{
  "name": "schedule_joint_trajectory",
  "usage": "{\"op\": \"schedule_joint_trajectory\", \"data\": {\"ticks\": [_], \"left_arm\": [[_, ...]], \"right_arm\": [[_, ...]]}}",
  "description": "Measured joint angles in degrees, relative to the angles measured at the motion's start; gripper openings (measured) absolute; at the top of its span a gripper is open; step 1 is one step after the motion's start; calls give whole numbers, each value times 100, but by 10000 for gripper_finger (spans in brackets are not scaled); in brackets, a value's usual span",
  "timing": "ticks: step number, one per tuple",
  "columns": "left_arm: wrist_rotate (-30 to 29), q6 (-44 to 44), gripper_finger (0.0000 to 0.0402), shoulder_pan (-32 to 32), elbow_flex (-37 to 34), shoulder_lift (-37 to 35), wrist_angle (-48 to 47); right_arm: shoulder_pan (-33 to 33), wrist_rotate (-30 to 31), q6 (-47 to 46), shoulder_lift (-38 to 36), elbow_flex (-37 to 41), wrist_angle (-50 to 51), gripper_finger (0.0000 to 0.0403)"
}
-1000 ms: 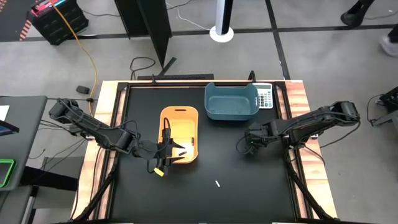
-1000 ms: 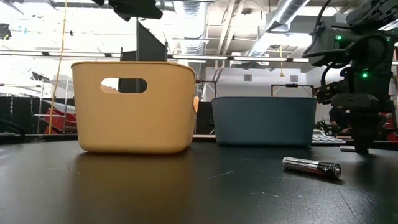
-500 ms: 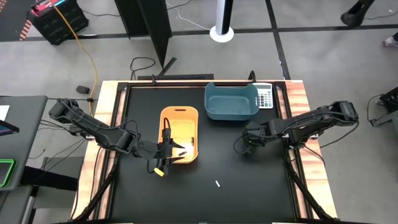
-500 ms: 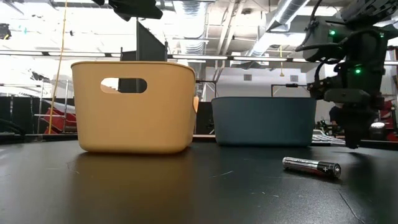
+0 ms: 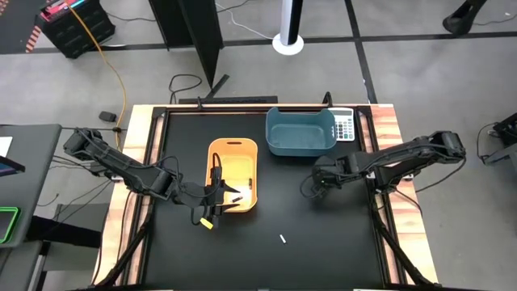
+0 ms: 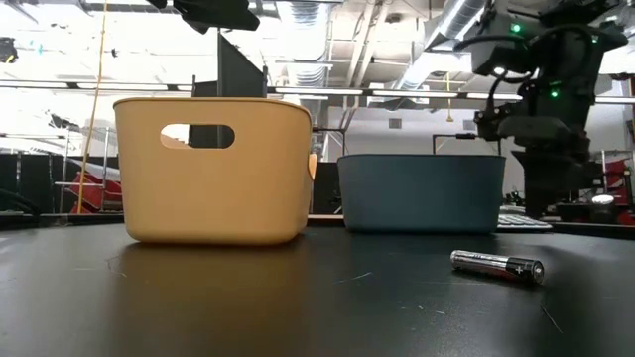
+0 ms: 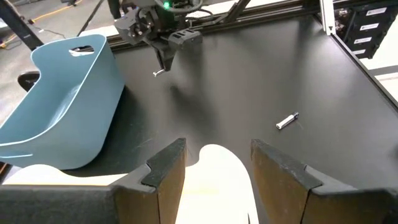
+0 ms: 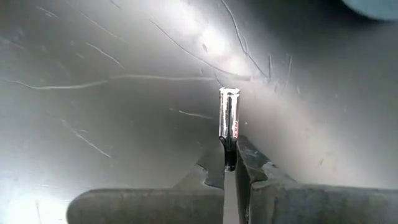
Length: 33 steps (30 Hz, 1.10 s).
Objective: Sort batteries
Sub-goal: Put the top silver battery in the blue bin
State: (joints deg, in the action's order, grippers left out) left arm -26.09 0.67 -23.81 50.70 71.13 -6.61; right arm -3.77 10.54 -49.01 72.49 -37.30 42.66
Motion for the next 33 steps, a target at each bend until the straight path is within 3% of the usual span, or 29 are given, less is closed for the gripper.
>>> {"op": "schedule_joint_trajectory", "data": {"ticks": [17, 33], "left_arm": [[0, 0, 173, 1, 0, 0, 0], [0, 0, 173, 1, 0, 0, 0]], "right_arm": [[31, 323, 630, -4, -783, 12, 14], [499, 686, 1548, -7, -1605, 12, 14]]}}
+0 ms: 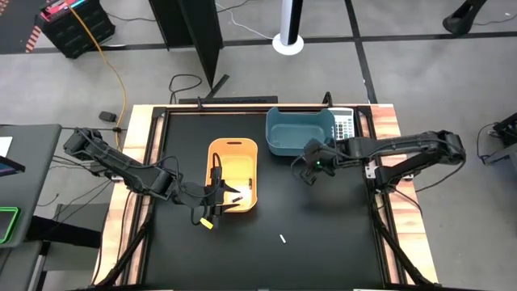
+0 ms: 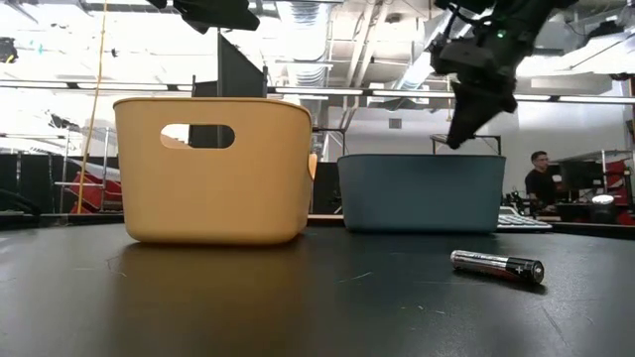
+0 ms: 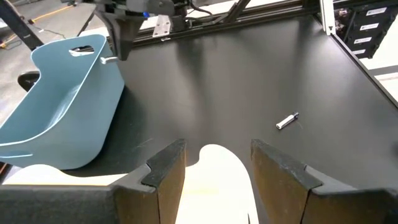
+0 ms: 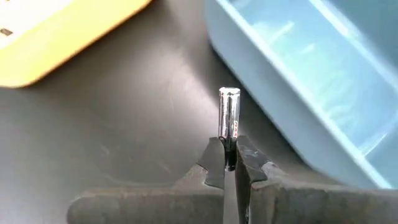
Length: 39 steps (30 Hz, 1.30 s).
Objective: Sort batteries
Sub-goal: Put the top silver battery in the blue bin, then put the silver battery into the blue bin
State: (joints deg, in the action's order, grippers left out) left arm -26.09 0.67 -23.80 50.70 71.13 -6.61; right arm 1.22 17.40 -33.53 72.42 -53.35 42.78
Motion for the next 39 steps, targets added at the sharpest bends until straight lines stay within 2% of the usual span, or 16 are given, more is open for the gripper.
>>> {"op": "schedule_joint_trajectory", "data": {"ticks": [8, 19, 31, 34, 39], "left_arm": [[2, 0, 173, 1, 0, 0, 0], [2, 0, 173, 1, -1, 0, 0], [2, 0, 173, 1, 0, 0, 0], [2, 0, 173, -1, 0, 0, 0], [2, 0, 173, 1, 0, 0, 0]], "right_arm": [[464, 82, 530, -2, -322, 1, 14], [1339, 80, 1126, -2, -362, -233, 20], [1735, 69, 1263, -2, -362, -285, 112], [1734, 66, 1337, -2, -360, -405, 136], [1443, -113, 1979, -2, -360, -1071, 159]]}}
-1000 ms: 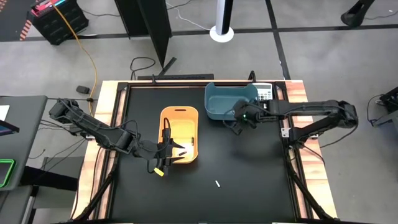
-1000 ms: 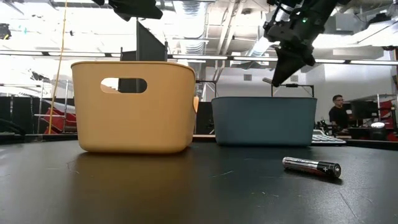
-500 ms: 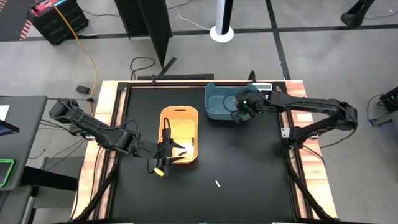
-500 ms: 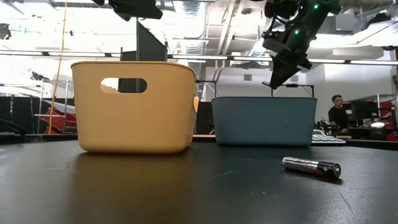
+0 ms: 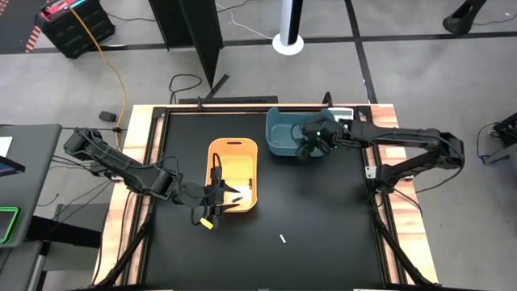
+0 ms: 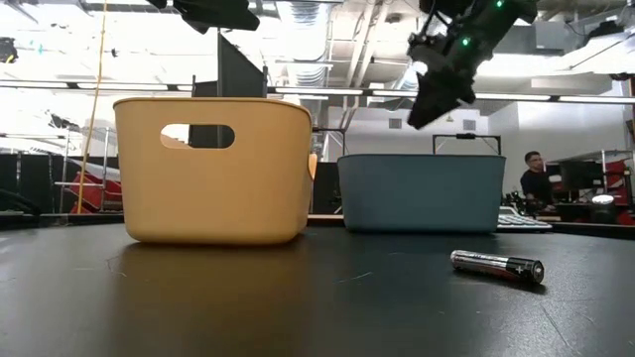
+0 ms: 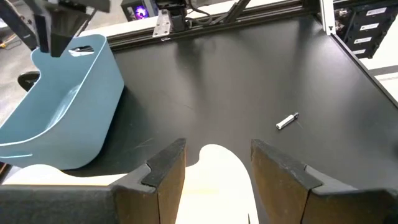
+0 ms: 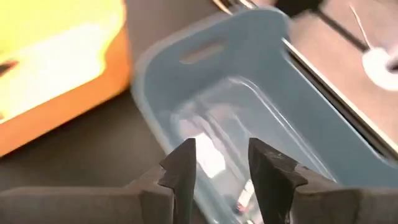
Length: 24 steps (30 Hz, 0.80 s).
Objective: Sort batteries
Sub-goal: Put the silver battery into the blue bin
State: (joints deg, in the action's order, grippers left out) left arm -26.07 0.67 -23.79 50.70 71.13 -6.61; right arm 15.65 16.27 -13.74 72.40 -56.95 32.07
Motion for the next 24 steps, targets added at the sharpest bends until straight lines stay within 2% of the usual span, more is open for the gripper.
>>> {"op": "schedule_joint_trajectory", "data": {"ticks": [4, 8, 12, 15, 20, 24], "left_arm": [[0, 0, 173, 0, 0, 0, 0], [-1, 0, 173, 0, 0, 0, 0], [0, 0, 173, 0, 0, 0, 0], [-1, 0, 173, 0, 0, 0, 2], [-2, 2, 173, 0, 0, 0, 4], [0, 41, 173, 0, 0, 0, 6]], "right_arm": [[-326, -405, 413, 0, 0, -111, 162], [-898, -523, 308, 0, 0, -54, 162], [-1642, -506, -301, 8, 0, -10, 162], [-2287, -248, -928, 173, 0, 5, 162], [-3370, 7, -1813, 937, 0, -328, 162], [-3977, 158, -2411, 1664, -34, -769, 162]]}}
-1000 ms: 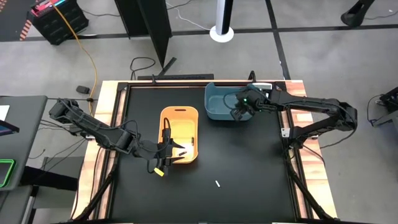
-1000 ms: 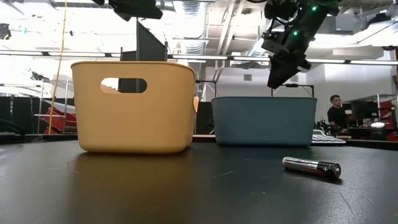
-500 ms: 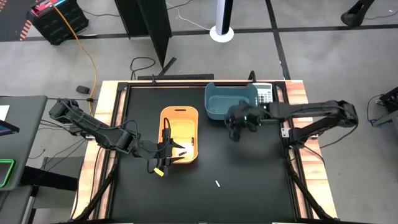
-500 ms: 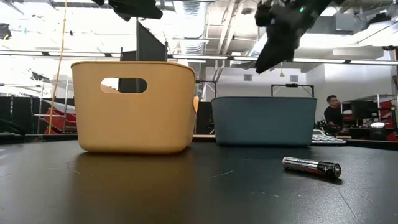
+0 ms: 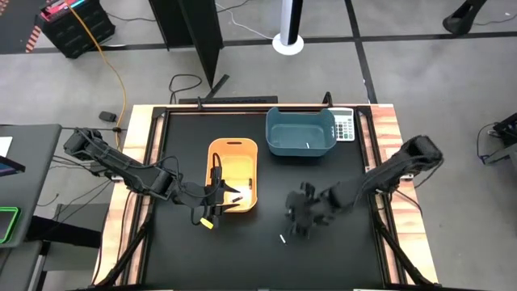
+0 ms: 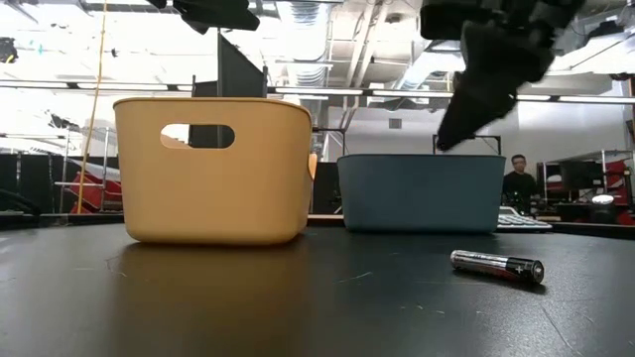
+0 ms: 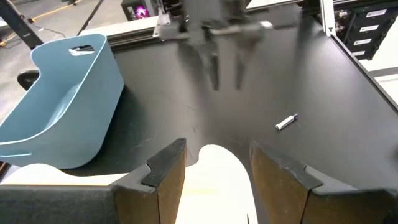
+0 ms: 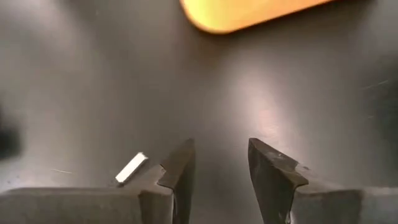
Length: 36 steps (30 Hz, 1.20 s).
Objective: Sort batteries
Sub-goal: Put the silver battery into the blue bin
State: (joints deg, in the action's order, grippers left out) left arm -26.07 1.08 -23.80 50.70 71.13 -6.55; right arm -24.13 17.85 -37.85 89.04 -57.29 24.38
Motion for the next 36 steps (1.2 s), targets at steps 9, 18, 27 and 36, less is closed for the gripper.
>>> {"op": "schedule_joint_trajectory", "data": {"ticks": [9, 18, 27, 36], "left_arm": [[-2, 24, 173, 0, -1, -1, -4], [-2, 24, 173, 0, -1, 0, -1], [-2, 24, 173, 0, 0, 0, 0], [-2, 24, 173, 0, 0, -2, 3]], "right_arm": [[-800, 194, -907, 1258, -875, -83, 174], [-1050, 195, -1525, 2303, -1813, 987, 197], [-1074, 153, -1804, 2469, -1923, 979, 188], [-1073, -212, -2002, 2654, -1920, 866, 177]]}}
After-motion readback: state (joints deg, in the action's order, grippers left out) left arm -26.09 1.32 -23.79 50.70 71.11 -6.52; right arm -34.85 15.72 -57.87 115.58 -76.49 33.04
